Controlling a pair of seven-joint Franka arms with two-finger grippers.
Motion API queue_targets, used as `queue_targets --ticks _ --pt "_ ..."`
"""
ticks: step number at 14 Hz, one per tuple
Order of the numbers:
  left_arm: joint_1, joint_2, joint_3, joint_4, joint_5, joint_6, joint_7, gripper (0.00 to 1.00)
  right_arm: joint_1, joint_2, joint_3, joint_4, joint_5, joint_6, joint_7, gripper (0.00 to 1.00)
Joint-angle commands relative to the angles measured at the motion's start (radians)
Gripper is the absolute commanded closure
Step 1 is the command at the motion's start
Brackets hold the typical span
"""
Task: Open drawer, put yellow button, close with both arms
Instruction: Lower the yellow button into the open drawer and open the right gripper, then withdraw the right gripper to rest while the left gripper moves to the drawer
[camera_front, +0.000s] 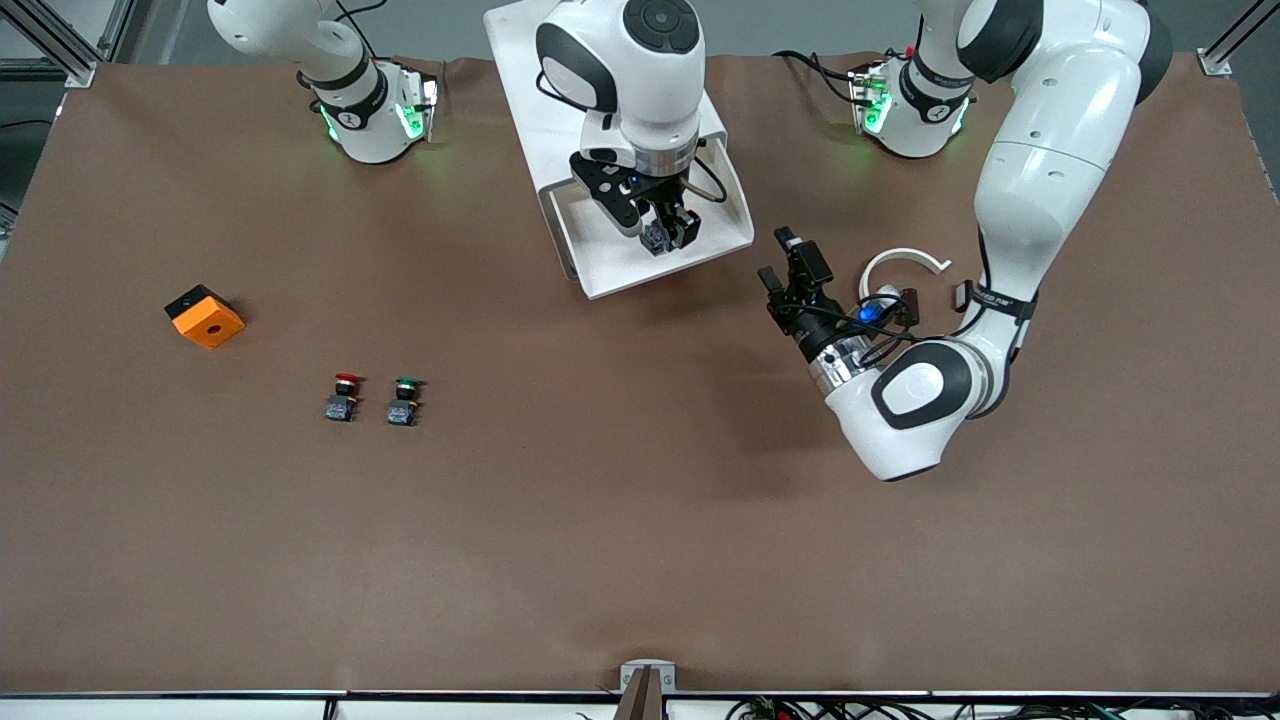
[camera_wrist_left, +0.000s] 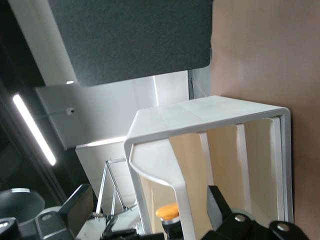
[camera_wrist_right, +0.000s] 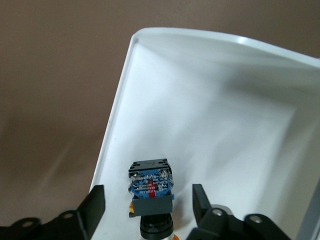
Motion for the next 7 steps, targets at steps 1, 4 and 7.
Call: queue_targets --ticks 1,4,7 --pt "0.010 -0.047 -0.018 -0.002 0.066 -0.024 0.114 0.00 -0.005 0.006 -0.014 0.045 -0.012 -0.024 -0.023 0.00" --pt "0.010 -0.087 -0.023 -0.002 0.107 -0.026 0.258 0.00 -0.084 -0.005 -0.015 0.082 -0.008 -0.108 -0.183 0.00" --pt "0.012 -0.139 -0.050 -0.004 0.181 -0.025 0.450 0.00 -0.180 -0.034 -0.016 0.088 -0.009 -0.182 -0.372 0.00"
